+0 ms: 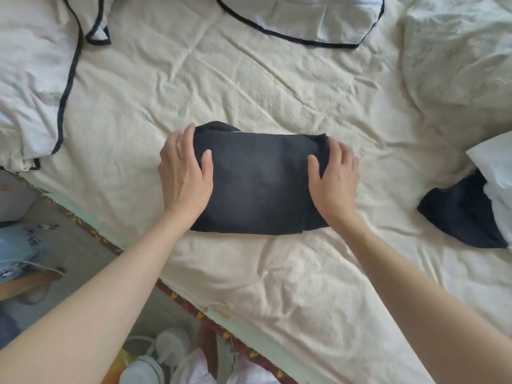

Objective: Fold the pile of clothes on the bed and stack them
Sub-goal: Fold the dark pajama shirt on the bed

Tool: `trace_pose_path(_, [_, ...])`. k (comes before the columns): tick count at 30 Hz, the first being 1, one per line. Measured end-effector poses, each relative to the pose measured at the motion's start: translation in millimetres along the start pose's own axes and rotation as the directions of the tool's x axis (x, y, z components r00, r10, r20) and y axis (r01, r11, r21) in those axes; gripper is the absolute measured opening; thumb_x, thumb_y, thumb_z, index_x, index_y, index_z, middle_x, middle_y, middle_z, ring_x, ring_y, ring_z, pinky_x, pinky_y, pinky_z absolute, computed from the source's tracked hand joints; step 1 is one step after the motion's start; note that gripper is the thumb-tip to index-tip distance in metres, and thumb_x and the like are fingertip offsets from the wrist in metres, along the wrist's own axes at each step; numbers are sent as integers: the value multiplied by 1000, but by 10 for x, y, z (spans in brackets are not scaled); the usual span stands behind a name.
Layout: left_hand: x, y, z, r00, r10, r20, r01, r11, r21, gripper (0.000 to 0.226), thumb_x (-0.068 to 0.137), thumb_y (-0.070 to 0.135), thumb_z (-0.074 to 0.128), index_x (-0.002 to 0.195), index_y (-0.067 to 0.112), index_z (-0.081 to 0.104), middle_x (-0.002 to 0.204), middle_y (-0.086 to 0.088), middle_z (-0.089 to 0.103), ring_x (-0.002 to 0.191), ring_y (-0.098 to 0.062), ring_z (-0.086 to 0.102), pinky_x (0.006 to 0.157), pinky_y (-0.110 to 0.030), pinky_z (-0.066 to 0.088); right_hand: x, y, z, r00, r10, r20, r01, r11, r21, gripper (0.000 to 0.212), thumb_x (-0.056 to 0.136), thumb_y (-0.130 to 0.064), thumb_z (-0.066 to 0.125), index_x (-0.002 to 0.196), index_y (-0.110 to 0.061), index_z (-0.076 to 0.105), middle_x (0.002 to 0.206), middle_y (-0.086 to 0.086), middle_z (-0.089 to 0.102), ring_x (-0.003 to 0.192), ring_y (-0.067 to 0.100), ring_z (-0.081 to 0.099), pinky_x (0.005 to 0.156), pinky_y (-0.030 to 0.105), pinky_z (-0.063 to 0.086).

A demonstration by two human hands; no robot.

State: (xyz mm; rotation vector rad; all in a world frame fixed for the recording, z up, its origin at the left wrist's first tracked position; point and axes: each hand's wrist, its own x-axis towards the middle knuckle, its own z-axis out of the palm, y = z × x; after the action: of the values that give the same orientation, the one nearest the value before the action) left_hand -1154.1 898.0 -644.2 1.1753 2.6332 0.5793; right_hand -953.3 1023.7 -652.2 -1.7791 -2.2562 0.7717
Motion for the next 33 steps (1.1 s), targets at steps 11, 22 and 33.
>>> trace_pose_path(11, [-110, -133, 342, 932, 108, 346, -190, 959, 212, 59, 97, 47, 31, 151, 32, 12, 160, -1, -6, 146, -27, -9, 116, -49, 6, 35, 543, 218, 924, -180, 338, 313, 863, -397, 58, 99, -48, 27, 152, -29, 12, 160, 6, 6, 147, 26, 6, 118, 43, 2])
trace_pose_path(22, [-51, -158, 127, 665, -551, 505, 747, 468, -473, 27, 94, 36, 54, 113, 17, 53, 111, 3, 60, 106, -20, 58, 93, -38, 48, 133, 216, 3, 779, 433, 452, -613, 678, 407, 38, 86, -41, 63, 111, -14, 55, 100, -4, 62, 96, 18, 59, 79, 29, 45])
trace_pose_path(33, [-312, 257, -594, 796, -376, 474, 603, 549, -579, 6, 95, 25, 56, 90, 28, 53, 102, -1, 62, 95, -18, 61, 77, -32, 51, -319, -38, -704, 848, 408, 337, -529, 641, 556, 6, 89, -21, 61, 95, -20, 59, 99, 4, 68, 92, 22, 64, 86, 42, 52])
